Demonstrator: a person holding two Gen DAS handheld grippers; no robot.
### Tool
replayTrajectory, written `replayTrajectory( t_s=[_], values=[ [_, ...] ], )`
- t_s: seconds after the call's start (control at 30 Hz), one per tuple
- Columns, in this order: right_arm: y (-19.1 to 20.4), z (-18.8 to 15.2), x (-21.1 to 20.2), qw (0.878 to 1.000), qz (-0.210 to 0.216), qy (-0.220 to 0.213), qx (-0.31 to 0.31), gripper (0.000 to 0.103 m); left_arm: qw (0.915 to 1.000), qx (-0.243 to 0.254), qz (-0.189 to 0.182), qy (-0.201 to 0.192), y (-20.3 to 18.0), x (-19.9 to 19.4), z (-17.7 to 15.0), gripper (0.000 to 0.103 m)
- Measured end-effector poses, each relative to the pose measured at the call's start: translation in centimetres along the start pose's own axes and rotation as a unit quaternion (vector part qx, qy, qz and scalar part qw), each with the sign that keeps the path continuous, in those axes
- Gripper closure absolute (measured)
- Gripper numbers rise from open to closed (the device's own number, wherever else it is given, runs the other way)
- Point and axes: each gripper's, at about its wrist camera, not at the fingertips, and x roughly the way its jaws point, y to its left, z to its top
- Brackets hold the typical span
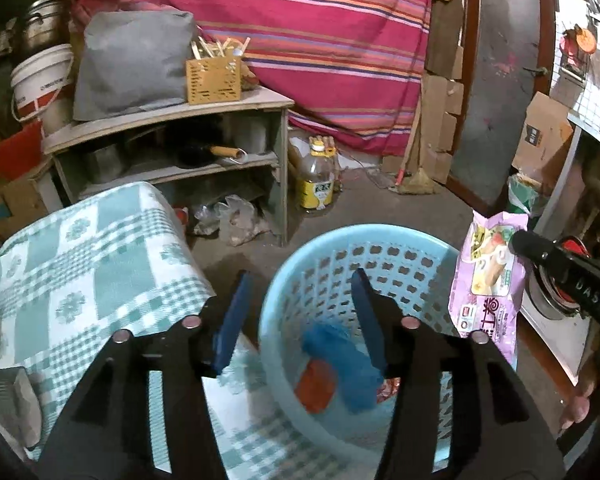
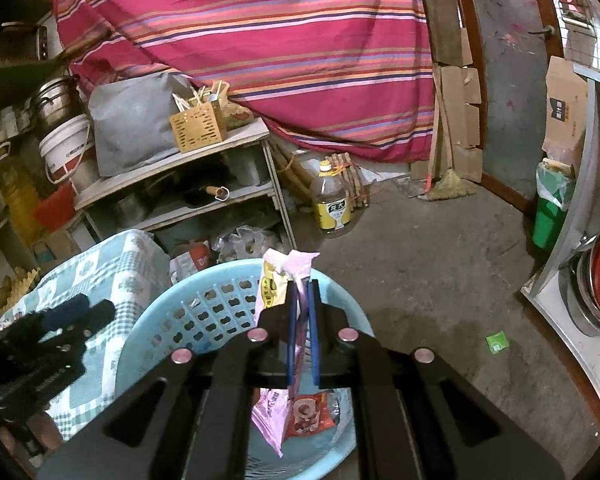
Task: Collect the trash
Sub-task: 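Carry the pink packet and blue bag to the basket and release both, then return both tools over the table toward the brown cloth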
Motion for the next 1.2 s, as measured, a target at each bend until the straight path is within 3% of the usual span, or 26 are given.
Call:
replayTrajectory(
  t_s=[0.13, 0.33, 0.37, 0.4, 0.47, 0.63, 0.7, 0.83, 1.2],
  values=[
    [0.9, -0.2, 0.3, 1.000, 0.003, 0.001, -0.007, 0.097, 0.9994, -0.008, 0.027, -0.018, 1.5, -1.8, -0.6, 0.022],
    [3.0, -0.3, 1.2, 1.000, -0.002, 0.008, -0.017, 0.095, 0.9983, -0.023, 0.050, -0.021, 4.8, -4.5, -1.9, 0.016],
    [3.3, -0.4, 1.5, 1.000, -0.006, 0.012, -0.019, 0.085, 0.9977, -0.028, 0.056, -0.024, 5.5, -5.2, -2.1, 0.015],
    [3.6, -0.4, 1.7, 1.000, -0.008, 0.015, -0.021, 0.058, 0.9973, -0.033, 0.060, -0.026, 6.1, -5.7, -2.2, 0.013],
    [4.4, -0.6, 1.9, 0.999, -0.020, 0.011, -0.029, 0.037, 0.9961, -0.049, 0.067, -0.029, 7.8, -7.2, -2.8, 0.012],
    [5.7, -1.1, 2.1, 0.999, -0.024, 0.017, -0.038, 0.034, 0.9917, -0.062, 0.106, -0.038, 11.6, -10.9, -4.1, 0.009],
    [6.4, -1.2, 1.6, 0.999, -0.022, 0.012, -0.040, 0.027, 0.9886, -0.071, 0.126, -0.044, 13.5, -12.7, -5.0, 0.007],
    [8.5, -1.8, 0.8, 0.998, -0.014, 0.011, -0.059, 0.024, 0.9831, -0.089, 0.153, -0.047, 16.6, -15.7, -6.5, 0.007],
    [15.9, -4.4, -2.9, 0.995, 0.046, 0.006, -0.093, 0.012, 0.9645, -0.119, 0.230, -0.051, 24.8, -22.0, -11.6, 0.006]
  ],
)
